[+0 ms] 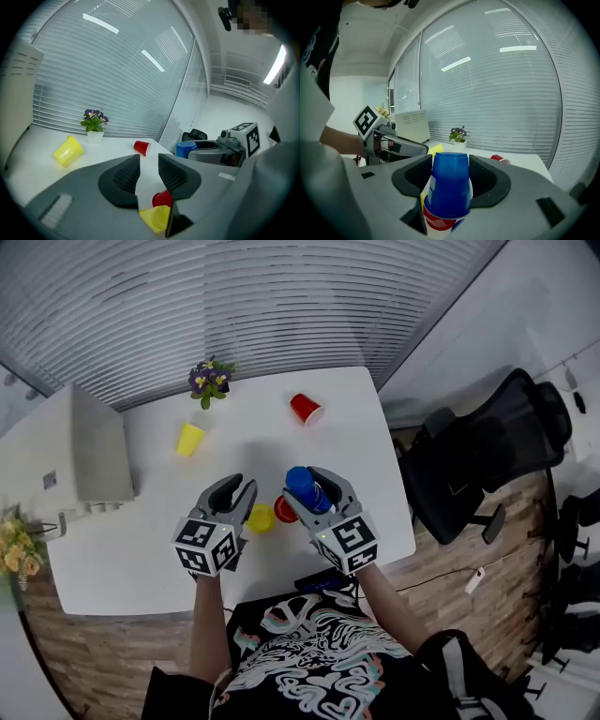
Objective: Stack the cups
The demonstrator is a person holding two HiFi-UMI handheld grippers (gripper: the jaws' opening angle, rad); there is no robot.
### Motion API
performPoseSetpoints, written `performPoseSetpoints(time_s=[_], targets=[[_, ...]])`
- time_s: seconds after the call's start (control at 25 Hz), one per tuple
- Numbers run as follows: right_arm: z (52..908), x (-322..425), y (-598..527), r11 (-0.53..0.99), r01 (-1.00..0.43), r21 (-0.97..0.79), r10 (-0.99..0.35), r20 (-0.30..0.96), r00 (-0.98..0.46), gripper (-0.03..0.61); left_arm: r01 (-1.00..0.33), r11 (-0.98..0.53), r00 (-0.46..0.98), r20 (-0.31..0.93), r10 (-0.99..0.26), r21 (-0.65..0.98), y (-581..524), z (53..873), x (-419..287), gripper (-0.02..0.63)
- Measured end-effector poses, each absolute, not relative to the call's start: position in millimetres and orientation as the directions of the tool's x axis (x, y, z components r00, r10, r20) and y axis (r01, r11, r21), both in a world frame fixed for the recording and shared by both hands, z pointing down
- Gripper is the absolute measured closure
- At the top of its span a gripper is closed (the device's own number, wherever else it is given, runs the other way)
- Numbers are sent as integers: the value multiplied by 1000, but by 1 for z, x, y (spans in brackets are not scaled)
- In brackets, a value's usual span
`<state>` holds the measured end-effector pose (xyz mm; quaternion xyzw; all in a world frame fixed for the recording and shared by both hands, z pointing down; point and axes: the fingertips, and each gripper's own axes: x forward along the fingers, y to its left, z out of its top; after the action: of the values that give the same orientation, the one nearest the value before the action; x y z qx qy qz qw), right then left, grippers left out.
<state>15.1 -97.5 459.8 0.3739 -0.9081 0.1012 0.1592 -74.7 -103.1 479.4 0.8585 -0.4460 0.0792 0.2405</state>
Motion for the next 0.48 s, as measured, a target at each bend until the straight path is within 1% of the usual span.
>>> performPoseSetpoints(time_s=[0.24,0.4,0.48], targets=[[469,22,-86,701,-713,-23,-668,331,-667,333,-803,-488,590,344,-731,341,-99,477,-69,491],[476,25,-81,697,-717,14,-679,336,-653,333,-804,-489,591,359,-722,339,-96,478,-68,492],[477,26,-81,689,-725,5,-687,322,-651,333,-804,-487,590,363,-721,339,-94,478,-69,493]])
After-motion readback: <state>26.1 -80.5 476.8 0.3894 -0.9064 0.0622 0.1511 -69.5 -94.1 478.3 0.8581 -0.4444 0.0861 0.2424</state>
